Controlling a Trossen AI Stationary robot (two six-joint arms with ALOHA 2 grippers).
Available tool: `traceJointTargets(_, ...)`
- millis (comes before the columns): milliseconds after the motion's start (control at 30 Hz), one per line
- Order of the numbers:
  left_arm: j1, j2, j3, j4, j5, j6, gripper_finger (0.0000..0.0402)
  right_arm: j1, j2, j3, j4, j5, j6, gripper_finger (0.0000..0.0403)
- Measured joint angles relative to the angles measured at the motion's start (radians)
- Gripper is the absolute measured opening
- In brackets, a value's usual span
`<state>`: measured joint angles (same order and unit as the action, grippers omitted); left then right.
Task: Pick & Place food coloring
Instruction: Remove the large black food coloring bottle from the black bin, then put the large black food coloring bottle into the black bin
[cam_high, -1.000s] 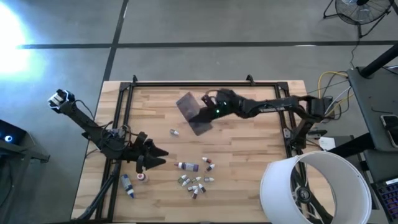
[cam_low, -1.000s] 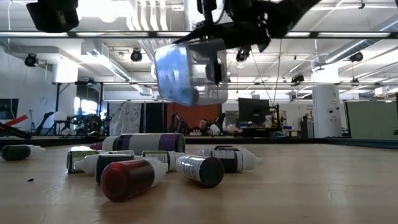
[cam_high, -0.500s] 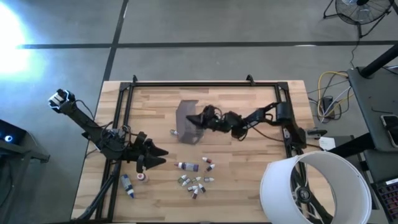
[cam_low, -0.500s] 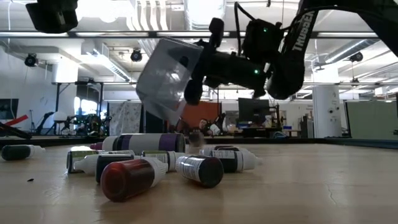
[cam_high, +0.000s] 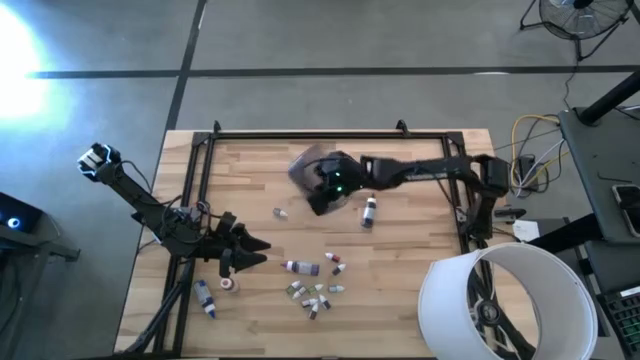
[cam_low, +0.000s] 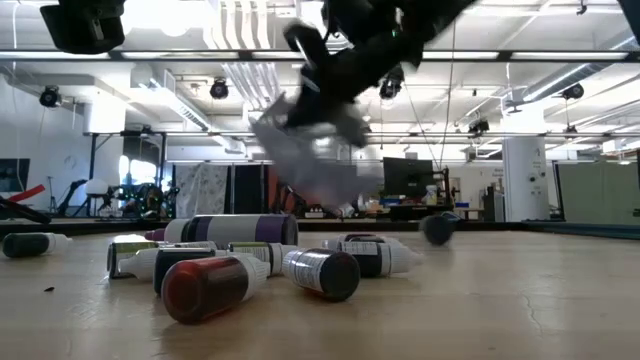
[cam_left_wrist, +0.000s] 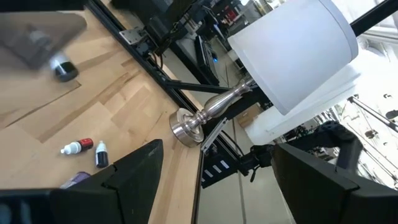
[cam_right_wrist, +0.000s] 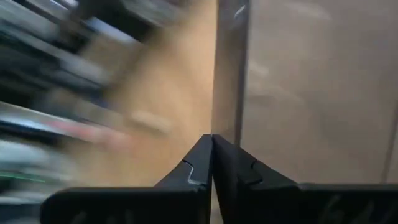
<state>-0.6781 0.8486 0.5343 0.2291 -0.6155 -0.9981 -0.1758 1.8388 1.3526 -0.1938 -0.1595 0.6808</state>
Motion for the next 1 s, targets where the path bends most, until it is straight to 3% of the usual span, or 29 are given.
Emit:
traceJointTargets(67,0.000,0.000,0.000,0.000,0.000,0.003,0.0275,-0.012,0.005,0.088,-0.262,0.104,-0.140,0.0009)
traceJointTargets(133,0.000,0.000,0.000,-0.001,0.000,0.012,0.0275,-0.032,0.014,0.130,-0.363,0.124,-0.225,0.0009)
traceJointTargets(433,0.000,0.000,0.000,-0.013,-0.014,0.021,0.0275,-0.039,0.076,0.127,-0.417,0.135,-0.537,0.0009)
traceJointTargets(567,0.000,0.000,0.000,-0.015,-0.014,0.019,0.0275,-0.038,0.139,0.126,-0.454,0.140,-0.596,0.0016)
traceJointTargets(700,0.000,0.000,0.000,-0.015,-0.013,0.004,0.0275,-0.035,0.184,0.125,-0.531,0.136,-0.615,0.0055)
traceJointTargets(833,0.000,0.000,0.000,-0.021,-0.012,-0.003,0.0275,-0.019,0.199,0.125,-0.582,0.144,-0.639,0.0120)
traceJointTargets(1000,0.000,0.000,0.000,-0.023,-0.012,-0.005,0.0275,-0.001,0.130,0.124,-0.596,0.232,-0.636,0.0195)
